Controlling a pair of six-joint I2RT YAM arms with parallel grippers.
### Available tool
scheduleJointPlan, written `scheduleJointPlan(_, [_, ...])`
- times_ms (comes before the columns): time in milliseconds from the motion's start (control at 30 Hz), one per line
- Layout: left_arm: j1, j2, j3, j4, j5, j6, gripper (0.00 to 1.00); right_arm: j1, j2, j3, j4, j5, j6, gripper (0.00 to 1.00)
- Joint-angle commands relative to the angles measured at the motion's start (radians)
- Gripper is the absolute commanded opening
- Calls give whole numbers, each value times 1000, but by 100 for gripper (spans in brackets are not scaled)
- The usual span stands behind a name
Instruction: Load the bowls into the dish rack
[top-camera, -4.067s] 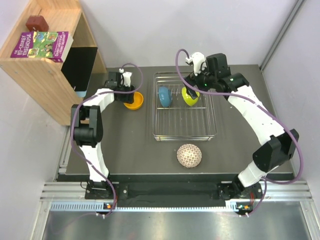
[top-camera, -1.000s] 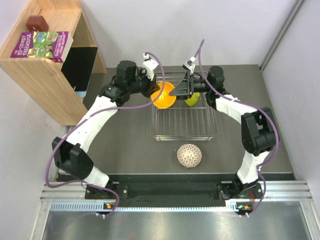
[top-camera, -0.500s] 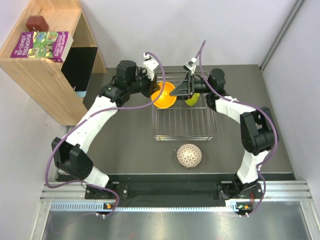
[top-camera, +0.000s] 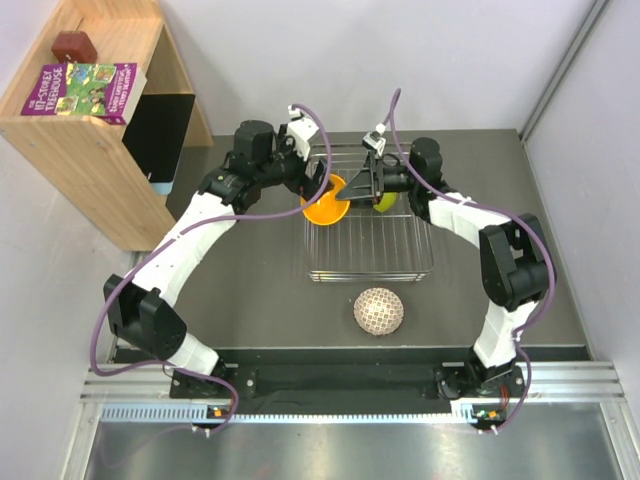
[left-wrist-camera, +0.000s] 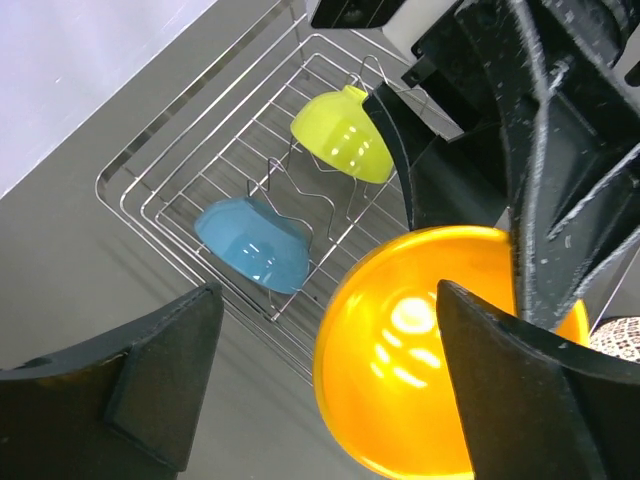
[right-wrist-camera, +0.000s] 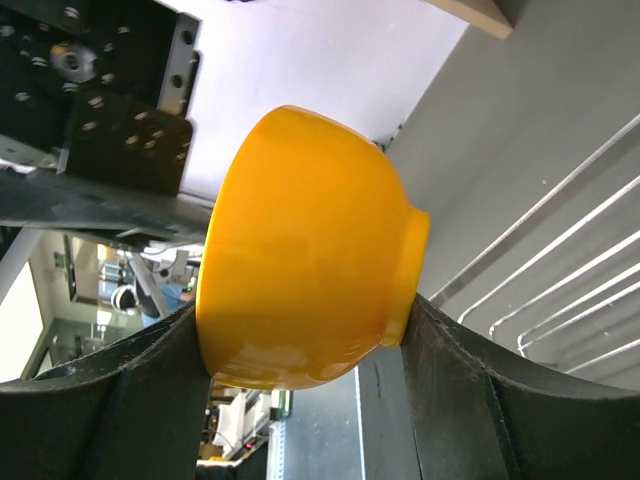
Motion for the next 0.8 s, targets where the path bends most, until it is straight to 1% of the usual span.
scheduleJointPlan(0, [0,-17,19,61,-12,-22,99,8,-35,59,-99,37,-126,0])
scheduleJointPlan(133, [15,-29,18,60,-11,-42,99,-2,-41,77,-211,77,-214,0])
scheduleJointPlan(267, [46,-49,2,61,2,-71,99,-18,-49,76,-243,109,-238,0])
scheduleJointPlan(333, [87,-63,-2,70,23,-95,99,-32,-52,74,-262,137,-254,0])
scheduleJointPlan(367, [105,-66,-4,75,55,-132,99,-37,-55,74,-277,143,-264,0])
scheduleJointPlan(467, [216,-76,-7,96,130,-209,99,-52,-57,86,-355,184,-324,0])
scheduleJointPlan(567, [274,-86,-11,104,144,-229,99,-54,-61,105,-432,211,-387,0])
scheduleJointPlan(633, [288,-95,-22,98,140,-224,99,-54,-68,126,-487,255,-427,0])
scheduleJointPlan(667, [294,-98,-27,92,130,-215,99,-55,-78,140,-531,310,-495,0])
scheduleJointPlan(700, [296,-106,-31,87,118,-209,99,-55,-83,149,-598,336,-525,0])
scheduleJointPlan(767, [299,-116,-56,81,106,-198,99,-55,-98,175,-671,411,-595,0])
